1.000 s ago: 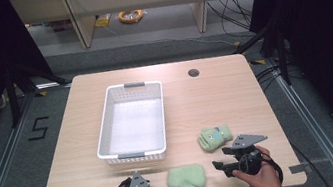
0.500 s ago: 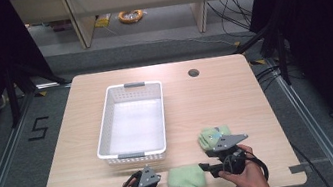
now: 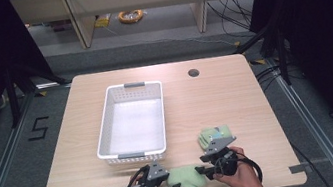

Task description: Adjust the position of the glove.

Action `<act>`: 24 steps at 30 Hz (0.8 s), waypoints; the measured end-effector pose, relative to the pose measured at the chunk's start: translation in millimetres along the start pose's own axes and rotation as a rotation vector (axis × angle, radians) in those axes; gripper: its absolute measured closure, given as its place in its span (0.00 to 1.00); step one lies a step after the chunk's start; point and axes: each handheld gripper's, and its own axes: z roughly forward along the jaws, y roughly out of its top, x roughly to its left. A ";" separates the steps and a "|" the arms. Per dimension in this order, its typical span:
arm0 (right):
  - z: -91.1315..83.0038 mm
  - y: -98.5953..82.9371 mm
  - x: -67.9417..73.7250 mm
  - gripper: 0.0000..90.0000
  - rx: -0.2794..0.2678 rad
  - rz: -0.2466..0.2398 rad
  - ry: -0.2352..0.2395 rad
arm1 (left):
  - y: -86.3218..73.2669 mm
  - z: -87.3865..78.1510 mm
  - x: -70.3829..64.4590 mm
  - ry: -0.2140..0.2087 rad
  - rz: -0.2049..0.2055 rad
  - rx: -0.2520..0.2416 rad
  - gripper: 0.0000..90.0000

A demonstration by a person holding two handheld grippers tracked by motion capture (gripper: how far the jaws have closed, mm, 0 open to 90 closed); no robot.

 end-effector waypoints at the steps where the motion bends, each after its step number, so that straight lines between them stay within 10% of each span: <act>1: 3.0 -0.9 1.6 0.67 0.022 0.016 -0.004 | -0.8 1.0 -0.8 0.017 0.013 0.013 0.55; 18: 5.5 -7.5 -0.3 0.94 -0.003 0.036 0.039 | -0.6 -2.4 -2.3 0.001 0.070 0.007 0.90; 24: -22.5 -4.9 1.1 0.94 -0.071 0.039 0.019 | 7.4 -6.7 -9.2 -0.043 0.047 -0.023 0.90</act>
